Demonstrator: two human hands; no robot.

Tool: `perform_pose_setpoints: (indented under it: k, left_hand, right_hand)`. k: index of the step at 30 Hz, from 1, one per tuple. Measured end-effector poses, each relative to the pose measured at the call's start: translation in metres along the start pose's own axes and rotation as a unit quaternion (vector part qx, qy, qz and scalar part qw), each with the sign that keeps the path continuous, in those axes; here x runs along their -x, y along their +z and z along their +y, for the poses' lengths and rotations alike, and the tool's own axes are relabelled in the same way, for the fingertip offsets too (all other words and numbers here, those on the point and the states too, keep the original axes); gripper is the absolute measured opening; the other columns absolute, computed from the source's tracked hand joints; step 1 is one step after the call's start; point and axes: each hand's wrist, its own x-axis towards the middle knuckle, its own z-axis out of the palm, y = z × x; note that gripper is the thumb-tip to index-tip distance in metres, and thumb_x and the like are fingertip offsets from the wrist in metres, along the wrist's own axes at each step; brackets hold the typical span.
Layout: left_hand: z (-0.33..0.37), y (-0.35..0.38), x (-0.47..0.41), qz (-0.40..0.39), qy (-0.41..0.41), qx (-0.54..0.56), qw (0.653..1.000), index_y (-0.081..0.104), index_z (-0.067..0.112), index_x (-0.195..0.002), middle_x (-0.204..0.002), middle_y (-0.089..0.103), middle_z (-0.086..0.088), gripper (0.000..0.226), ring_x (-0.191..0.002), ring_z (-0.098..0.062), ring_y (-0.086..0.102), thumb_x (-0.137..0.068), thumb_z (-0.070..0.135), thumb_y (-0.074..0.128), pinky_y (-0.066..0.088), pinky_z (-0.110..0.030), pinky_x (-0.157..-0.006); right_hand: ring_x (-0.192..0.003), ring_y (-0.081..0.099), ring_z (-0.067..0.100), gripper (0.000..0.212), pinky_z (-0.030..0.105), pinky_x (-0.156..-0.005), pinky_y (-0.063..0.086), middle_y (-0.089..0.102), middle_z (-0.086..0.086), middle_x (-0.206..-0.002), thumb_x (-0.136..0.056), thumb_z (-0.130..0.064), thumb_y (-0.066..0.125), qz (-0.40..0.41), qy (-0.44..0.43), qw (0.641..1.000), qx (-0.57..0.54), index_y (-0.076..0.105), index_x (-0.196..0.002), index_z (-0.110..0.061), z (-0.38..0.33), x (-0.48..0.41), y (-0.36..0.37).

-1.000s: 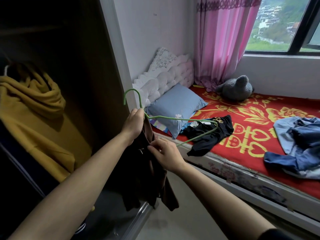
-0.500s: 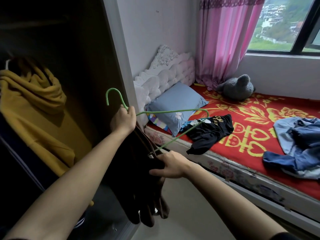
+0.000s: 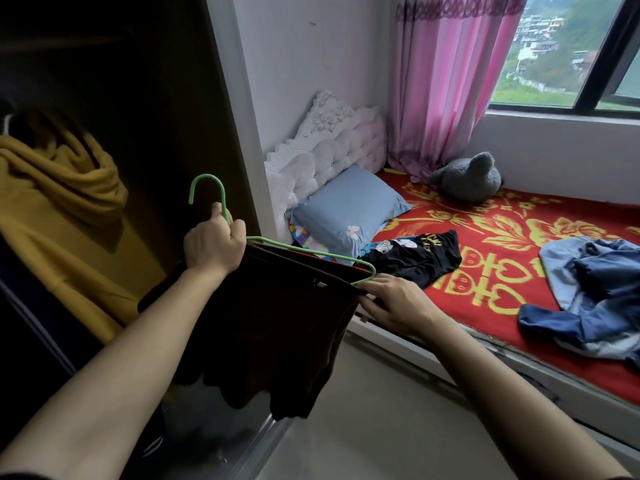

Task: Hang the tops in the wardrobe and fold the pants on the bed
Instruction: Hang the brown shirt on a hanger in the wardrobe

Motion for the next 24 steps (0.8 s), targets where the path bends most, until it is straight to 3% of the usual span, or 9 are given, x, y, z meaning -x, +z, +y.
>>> perform_pose_setpoints:
  k: [3,7,10,13,16,19,21,24]
  left_hand:
    - [-0.009,-0.001,0.004,0.007,0.027,-0.041,0.999,0.045,-0.003,-0.137,-0.074,0.066,-0.018,0.069,-0.066,-0.034,0.065,-0.088,0.039,0.022,0.045,-0.033,-0.061]
    - [0.002,0.006,0.016,-0.037,0.119,-0.078,0.989,0.043,-0.004,-0.138,-0.062,0.061,-0.012,0.067,-0.059,-0.033,0.063,-0.092,0.039,0.020,0.044,-0.033,-0.059]
    - [0.027,0.014,0.022,-0.128,0.160,0.018,0.979,0.050,0.017,-0.118,-0.062,0.056,0.005,0.045,-0.065,-0.028,0.066,-0.098,0.049,0.026,0.044,-0.034,-0.060]
    - [0.041,0.015,0.023,-0.272,0.103,0.214,0.932,0.052,0.030,-0.093,-0.074,0.064,0.009,0.032,-0.070,-0.005,0.063,-0.087,0.060,0.059,0.047,-0.028,-0.063]
    - [0.041,0.016,0.028,-0.345,0.086,0.308,0.883,0.061,0.028,-0.092,-0.084,0.070,0.004,0.033,-0.080,-0.009,0.067,-0.071,0.039,0.085,0.051,-0.027,-0.074]
    - [0.033,0.014,0.029,-0.364,0.047,0.382,0.848,0.068,0.016,-0.102,-0.097,0.073,-0.009,0.030,-0.098,-0.024,0.069,-0.076,0.009,0.081,0.054,-0.033,-0.090]
    - [0.030,0.011,0.030,-0.356,0.027,0.425,0.832,0.072,0.010,-0.107,-0.101,0.075,-0.005,0.027,-0.100,-0.017,0.070,-0.082,0.002,0.074,0.053,-0.023,-0.089]
    - [0.031,0.004,0.030,-0.252,0.005,0.451,0.856,0.074,0.006,-0.105,-0.100,0.075,-0.007,0.022,-0.092,-0.008,0.069,-0.087,-0.004,0.066,0.051,-0.014,-0.084]
  right_hand:
    - [-0.101,0.065,0.012,0.040,0.035,-0.073,0.056,0.073,-0.009,-0.104,-0.093,-0.042,0.041,0.038,-0.011,0.999,0.012,0.071,-0.113,-0.027,0.003,0.000,-0.013]
    - [-0.080,0.062,0.019,0.024,0.033,-0.063,0.047,0.065,-0.005,-0.080,-0.088,-0.035,0.045,0.062,-0.012,0.997,0.039,0.064,-0.085,-0.020,-0.007,-0.018,-0.026]
    - [-0.081,0.060,0.021,0.028,0.033,-0.066,0.044,0.062,-0.003,-0.083,-0.089,-0.038,0.041,0.055,0.002,0.998,-0.010,0.061,-0.088,-0.019,-0.019,-0.041,-0.031]
    - [-0.085,0.059,0.013,0.037,0.032,-0.070,0.046,0.062,-0.004,-0.096,-0.098,-0.054,0.038,0.007,0.006,0.999,-0.046,0.065,-0.111,-0.032,-0.028,-0.059,-0.033]
    - [-0.078,0.050,0.009,0.035,0.029,-0.066,0.040,0.050,-0.007,-0.093,-0.099,-0.057,0.040,-0.038,-0.024,0.999,-0.027,0.065,-0.111,-0.035,-0.026,-0.068,-0.031]
    - [-0.084,0.058,0.015,0.031,0.034,-0.074,0.047,0.059,-0.003,-0.094,-0.101,-0.050,0.045,-0.052,-0.017,0.996,-0.067,0.067,-0.104,-0.028,-0.022,-0.068,-0.029]
    - [-0.089,0.061,0.018,0.031,0.036,-0.077,0.049,0.064,-0.002,-0.094,-0.103,-0.046,0.045,-0.041,-0.021,0.997,-0.061,0.065,-0.101,-0.023,-0.019,-0.067,-0.028]
    - [-0.093,0.060,0.022,0.033,0.038,-0.077,0.049,0.063,-0.001,-0.095,-0.104,-0.043,0.043,-0.042,-0.015,0.999,0.000,0.066,-0.101,-0.019,-0.008,-0.062,-0.026]
